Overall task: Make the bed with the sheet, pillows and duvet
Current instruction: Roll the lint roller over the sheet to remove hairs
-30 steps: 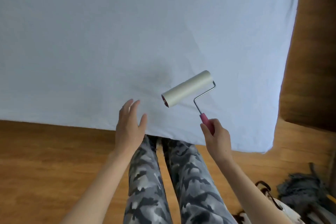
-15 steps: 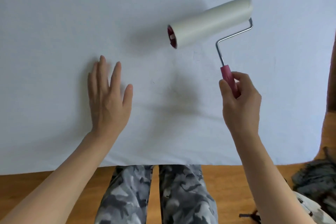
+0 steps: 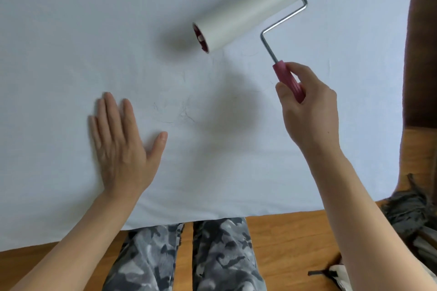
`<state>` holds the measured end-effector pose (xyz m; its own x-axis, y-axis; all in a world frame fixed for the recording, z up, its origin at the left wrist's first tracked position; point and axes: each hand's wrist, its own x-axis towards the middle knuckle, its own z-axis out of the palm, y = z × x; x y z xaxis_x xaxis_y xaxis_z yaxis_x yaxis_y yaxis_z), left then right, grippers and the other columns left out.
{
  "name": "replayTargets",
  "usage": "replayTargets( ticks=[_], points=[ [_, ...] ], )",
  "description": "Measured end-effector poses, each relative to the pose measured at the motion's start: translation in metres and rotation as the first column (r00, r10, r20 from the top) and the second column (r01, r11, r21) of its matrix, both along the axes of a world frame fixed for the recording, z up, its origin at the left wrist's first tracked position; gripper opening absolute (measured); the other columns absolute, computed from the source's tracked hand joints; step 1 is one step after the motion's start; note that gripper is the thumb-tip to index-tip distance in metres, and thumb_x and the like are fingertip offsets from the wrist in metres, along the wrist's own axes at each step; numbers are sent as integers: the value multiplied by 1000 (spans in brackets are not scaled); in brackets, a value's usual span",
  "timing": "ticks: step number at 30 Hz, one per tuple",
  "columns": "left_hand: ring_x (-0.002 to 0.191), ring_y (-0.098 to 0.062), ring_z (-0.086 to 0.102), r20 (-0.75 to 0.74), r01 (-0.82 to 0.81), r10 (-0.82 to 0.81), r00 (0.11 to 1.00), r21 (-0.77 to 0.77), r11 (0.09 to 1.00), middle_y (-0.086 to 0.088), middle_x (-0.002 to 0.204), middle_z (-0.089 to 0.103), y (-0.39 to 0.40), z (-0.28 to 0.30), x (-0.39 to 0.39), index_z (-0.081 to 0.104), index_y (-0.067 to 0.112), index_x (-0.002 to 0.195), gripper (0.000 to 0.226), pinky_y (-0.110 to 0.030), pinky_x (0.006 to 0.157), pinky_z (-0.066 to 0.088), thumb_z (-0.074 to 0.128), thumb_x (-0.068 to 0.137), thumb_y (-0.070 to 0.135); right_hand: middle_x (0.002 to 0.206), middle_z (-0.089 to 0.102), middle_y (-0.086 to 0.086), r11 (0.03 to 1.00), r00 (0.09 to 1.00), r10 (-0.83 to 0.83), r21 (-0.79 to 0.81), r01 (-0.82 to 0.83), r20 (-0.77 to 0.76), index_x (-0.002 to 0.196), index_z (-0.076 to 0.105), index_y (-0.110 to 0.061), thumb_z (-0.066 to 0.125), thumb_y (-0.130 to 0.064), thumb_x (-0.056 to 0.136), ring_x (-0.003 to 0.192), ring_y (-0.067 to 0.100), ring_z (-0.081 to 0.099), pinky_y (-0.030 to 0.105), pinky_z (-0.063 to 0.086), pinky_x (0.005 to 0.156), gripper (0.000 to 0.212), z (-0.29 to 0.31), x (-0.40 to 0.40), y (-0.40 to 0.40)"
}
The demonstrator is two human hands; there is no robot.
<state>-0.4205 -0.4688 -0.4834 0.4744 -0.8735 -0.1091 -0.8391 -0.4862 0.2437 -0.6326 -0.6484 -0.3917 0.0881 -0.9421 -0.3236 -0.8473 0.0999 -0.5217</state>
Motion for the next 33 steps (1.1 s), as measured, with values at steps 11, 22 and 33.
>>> replayTargets(
  ticks=[11, 22, 33],
  points=[
    [146, -40, 13, 32, -111, 114, 993, -67, 992, -29, 155, 16, -10, -3, -16, 26, -7, 145, 82, -49, 120, 5, 28, 97, 59, 62, 53, -6, 987, 983, 142, 99, -130, -120, 115, 57, -34, 46, -35, 98, 63, 21, 52, 33, 46, 58, 20, -6, -24, 3],
    [146, -41, 11, 43, -154, 156, 987, -52, 987, -30, 156, 13, -12, -1, -34, 23, -10, 145, 84, -44, 120, -1, 23, 98, 59, 91, 72, -5, 986, 991, 39, 167, -17, -131, 126, 57, -44, 55, -28, 95, 79, 16, 65, 45, 55, 62, 35, 7, -150, 81],
    [147, -39, 9, 43, -168, 169, 985, -32, 985, -28, 157, 12, -10, 0, -41, 21, -8, 147, 81, -45, 120, 0, 26, 98, 56, 87, 70, -7, 987, 982, 76, 156, -49, -171, 128, 56, -43, 47, -39, 95, 74, 16, 64, 42, 53, 57, 34, 10, -145, 77]
  ],
)
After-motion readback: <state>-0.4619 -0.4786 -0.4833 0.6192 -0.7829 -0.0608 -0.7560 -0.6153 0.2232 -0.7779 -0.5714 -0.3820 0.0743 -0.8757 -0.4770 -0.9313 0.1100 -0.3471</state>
